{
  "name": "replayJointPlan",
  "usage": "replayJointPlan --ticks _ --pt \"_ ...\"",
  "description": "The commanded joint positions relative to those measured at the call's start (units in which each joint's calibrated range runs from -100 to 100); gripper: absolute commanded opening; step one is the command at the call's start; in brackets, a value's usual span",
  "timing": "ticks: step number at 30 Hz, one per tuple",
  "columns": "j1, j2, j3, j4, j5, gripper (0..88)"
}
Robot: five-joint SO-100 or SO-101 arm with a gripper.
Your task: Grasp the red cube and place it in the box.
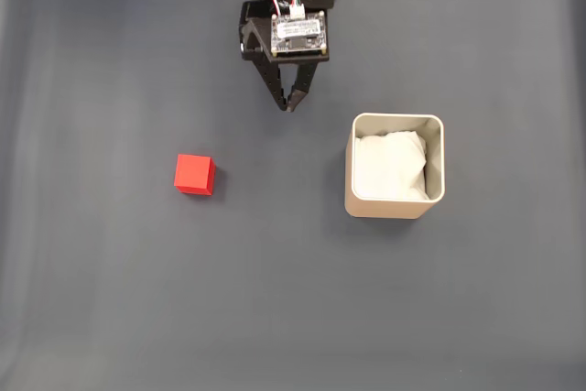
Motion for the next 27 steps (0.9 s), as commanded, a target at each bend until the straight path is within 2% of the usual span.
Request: replayJointPlan --ticks 1,13,27 --pt "1.9 4.6 -7.7 0.1 0.4 0.3" --pt "9.8 22.2 -24.9 7.3 4.0 0.3" --pt "19.0 37.5 -38.6 8.9 7.9 3.0"
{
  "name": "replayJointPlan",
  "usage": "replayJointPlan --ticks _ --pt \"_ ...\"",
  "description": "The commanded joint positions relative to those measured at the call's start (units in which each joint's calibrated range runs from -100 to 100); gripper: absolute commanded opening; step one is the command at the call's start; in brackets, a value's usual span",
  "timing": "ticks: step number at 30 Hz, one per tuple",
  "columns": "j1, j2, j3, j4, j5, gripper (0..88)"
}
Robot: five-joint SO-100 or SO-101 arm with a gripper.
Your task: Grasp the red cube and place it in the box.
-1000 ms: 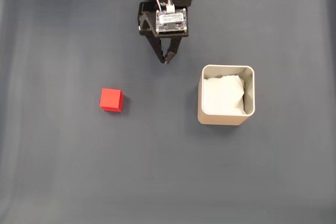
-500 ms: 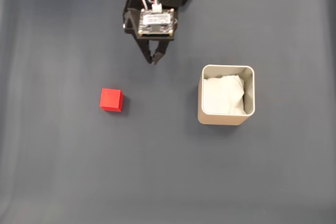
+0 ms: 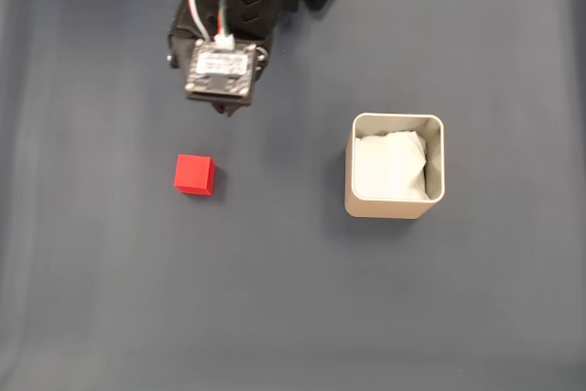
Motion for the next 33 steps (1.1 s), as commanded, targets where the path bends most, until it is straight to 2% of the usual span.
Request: replayJointPlan --ticks 1,15,33 --pt "3.6 2.8 -4.4 0.2 1.9 3.9" --pt "10.3 12.6 -9.5 -5.3 6.9 20.5" --pt "10.0 21.5 -12.0 -12.6 8.7 36.8"
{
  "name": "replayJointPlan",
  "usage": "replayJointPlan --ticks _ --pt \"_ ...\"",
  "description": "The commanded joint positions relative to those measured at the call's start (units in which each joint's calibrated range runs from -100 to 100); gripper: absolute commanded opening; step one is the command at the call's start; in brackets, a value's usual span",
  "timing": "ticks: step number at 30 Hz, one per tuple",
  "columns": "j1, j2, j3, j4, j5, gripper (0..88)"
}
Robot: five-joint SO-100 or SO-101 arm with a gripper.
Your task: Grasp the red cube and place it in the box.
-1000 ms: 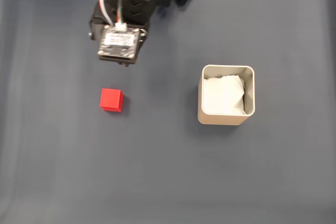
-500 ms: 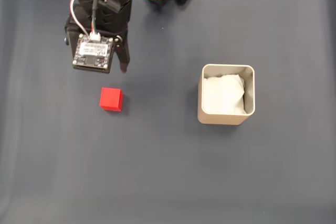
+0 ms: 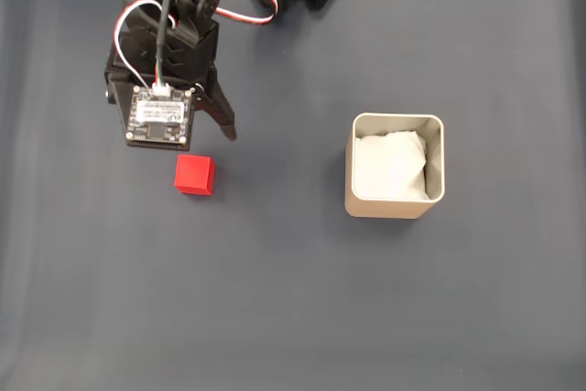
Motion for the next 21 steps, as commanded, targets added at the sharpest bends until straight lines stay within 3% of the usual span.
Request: replayJointPlan --ticks 1,21 --pt "-0.2 0.6 -2.7 -1.5 -0.3 37.5" --pt "-2.1 10.4 -4.8 -10.2 -3.1 41.0"
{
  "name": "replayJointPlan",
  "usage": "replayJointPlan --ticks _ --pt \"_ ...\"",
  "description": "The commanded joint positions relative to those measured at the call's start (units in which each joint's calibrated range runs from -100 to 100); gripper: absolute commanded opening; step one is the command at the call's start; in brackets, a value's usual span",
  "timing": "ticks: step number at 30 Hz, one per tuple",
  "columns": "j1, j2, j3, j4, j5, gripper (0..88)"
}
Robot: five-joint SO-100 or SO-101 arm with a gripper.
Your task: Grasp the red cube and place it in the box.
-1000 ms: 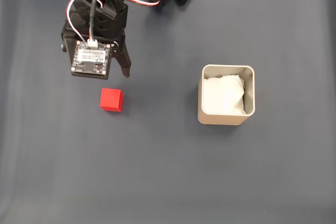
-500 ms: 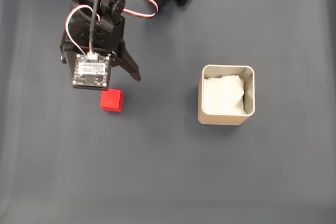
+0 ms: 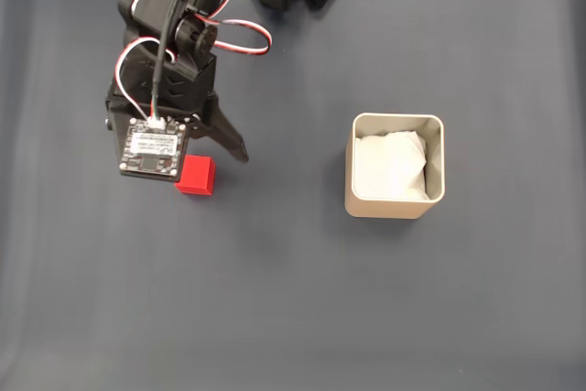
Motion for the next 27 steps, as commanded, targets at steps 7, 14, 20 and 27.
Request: replayJointPlan --ticks 7,14,20,27 --pt "-1.1 2.7 -5.3 -2.5 -0.8 41.1" --pt "-1.4 4.7 -6.5 -3.6 -1.3 41.1" --pt "-2.1 5.0 -6.5 -3.5 -1.5 41.2" --pt "-3.0 4.6 -4.7 -3.7 -1.8 41.2"
